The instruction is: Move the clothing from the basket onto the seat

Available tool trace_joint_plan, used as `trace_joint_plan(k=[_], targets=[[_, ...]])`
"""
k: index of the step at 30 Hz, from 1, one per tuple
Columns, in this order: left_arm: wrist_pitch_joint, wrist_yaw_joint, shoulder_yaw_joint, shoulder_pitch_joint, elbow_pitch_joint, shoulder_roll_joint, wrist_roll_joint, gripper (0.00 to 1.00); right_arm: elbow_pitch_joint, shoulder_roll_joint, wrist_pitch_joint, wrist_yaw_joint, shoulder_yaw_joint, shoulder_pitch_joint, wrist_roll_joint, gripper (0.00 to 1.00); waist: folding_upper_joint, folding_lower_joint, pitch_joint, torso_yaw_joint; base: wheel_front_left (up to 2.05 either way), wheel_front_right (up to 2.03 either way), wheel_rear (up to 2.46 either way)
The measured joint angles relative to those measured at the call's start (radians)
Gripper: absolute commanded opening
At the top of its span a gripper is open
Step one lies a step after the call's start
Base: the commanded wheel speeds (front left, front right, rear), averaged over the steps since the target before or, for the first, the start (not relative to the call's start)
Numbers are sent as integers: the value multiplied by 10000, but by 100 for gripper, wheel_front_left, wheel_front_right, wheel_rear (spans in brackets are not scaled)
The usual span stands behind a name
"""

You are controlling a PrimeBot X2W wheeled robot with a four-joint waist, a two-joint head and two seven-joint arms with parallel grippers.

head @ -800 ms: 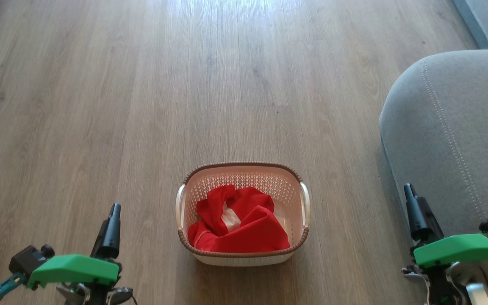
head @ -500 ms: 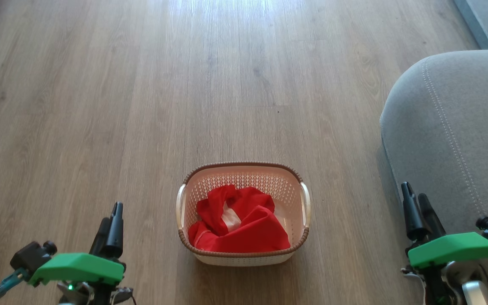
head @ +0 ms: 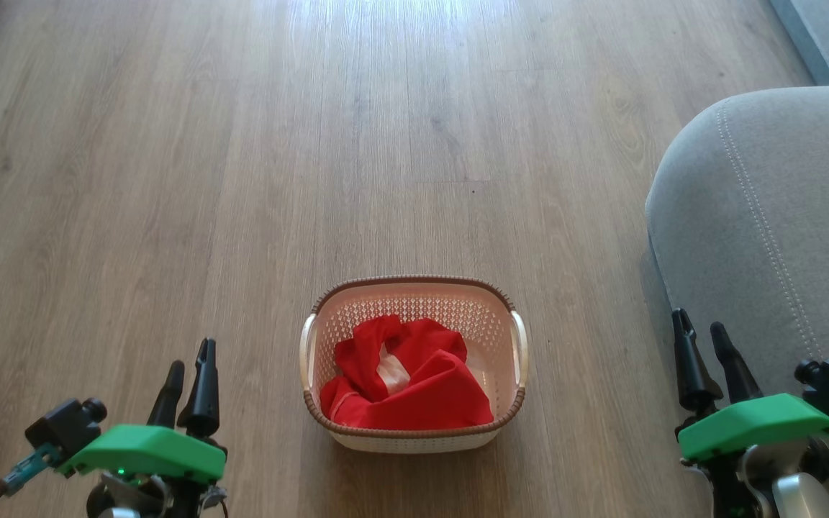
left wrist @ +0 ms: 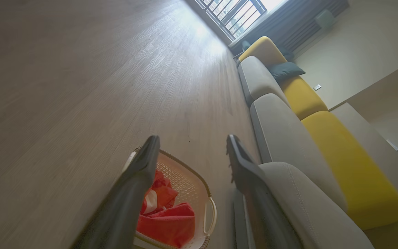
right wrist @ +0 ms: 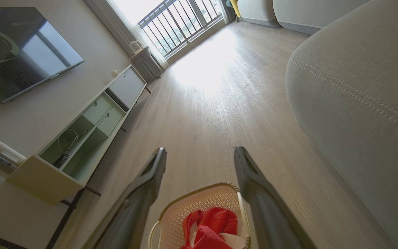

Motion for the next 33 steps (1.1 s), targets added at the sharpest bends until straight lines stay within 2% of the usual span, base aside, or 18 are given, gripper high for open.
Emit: trace_joint_plan(k=[33], targets=[[-899,88,-295,8,-213,8,3779,100,717,-6,-974,2,171,-8,-3559,100,0,0,-76,39,0,0,0]])
